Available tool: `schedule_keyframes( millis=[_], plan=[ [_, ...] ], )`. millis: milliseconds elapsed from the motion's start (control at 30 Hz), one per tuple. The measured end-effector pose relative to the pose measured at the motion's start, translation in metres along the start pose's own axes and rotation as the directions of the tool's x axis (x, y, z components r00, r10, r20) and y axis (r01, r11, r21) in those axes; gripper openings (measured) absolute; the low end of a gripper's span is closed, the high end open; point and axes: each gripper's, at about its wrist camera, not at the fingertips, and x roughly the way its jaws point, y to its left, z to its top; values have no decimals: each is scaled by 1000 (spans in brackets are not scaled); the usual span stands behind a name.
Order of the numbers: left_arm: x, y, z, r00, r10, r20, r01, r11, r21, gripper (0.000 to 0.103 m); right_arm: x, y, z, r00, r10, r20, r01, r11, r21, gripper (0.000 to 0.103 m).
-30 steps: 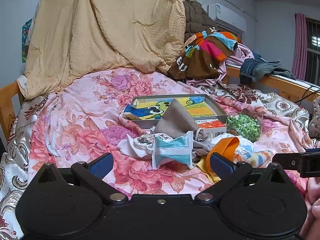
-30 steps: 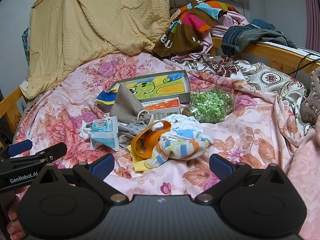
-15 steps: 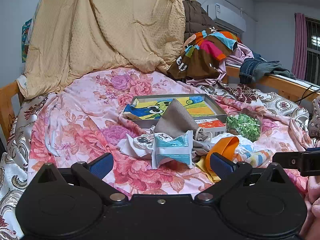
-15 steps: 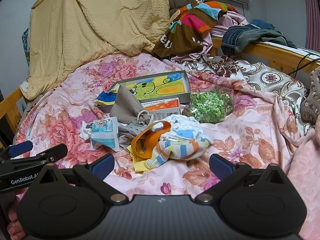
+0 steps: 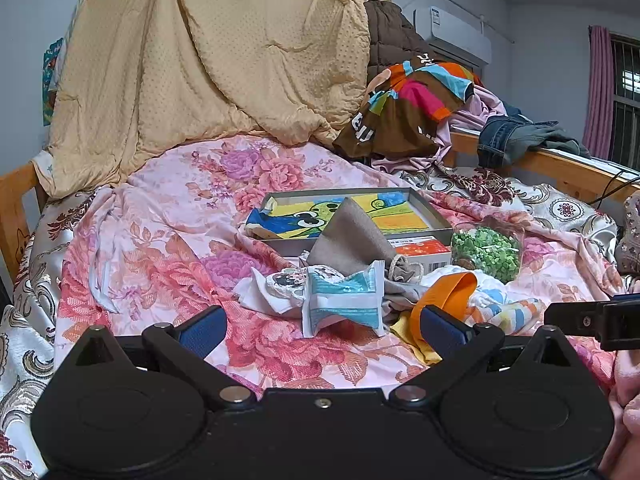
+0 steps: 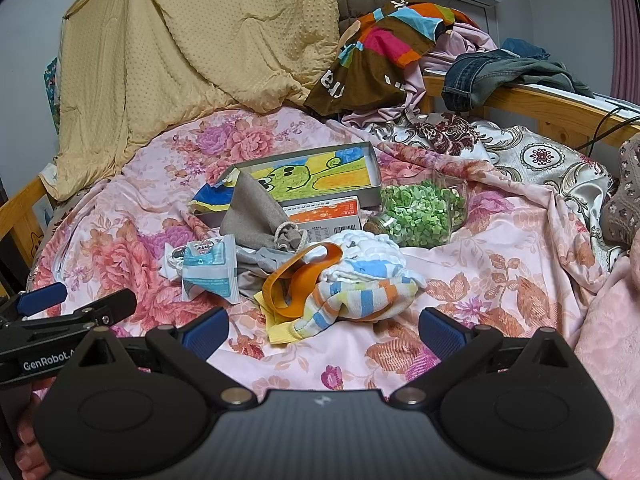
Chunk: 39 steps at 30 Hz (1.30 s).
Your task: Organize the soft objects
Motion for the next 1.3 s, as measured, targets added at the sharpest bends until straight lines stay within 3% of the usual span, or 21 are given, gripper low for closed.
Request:
schedule_keyframes(
  millis=[900, 1167, 1300],
  plan=[
    [0, -6, -4, 1000, 2, -6, -2, 1000, -1, 102, -1, -2, 0, 1000, 9, -3, -9, 1000, 10, 103],
    [10, 2, -8, 1000, -8, -26, 8, 1000, -15, 102, 8, -26, 10, 989, 117, -88, -104, 985, 139, 103],
    [23, 11, -8, 999, -36, -40, 36, 999, -17, 102, 21, -30, 13, 983, 115, -144, -108, 992, 62, 103]
  ],
)
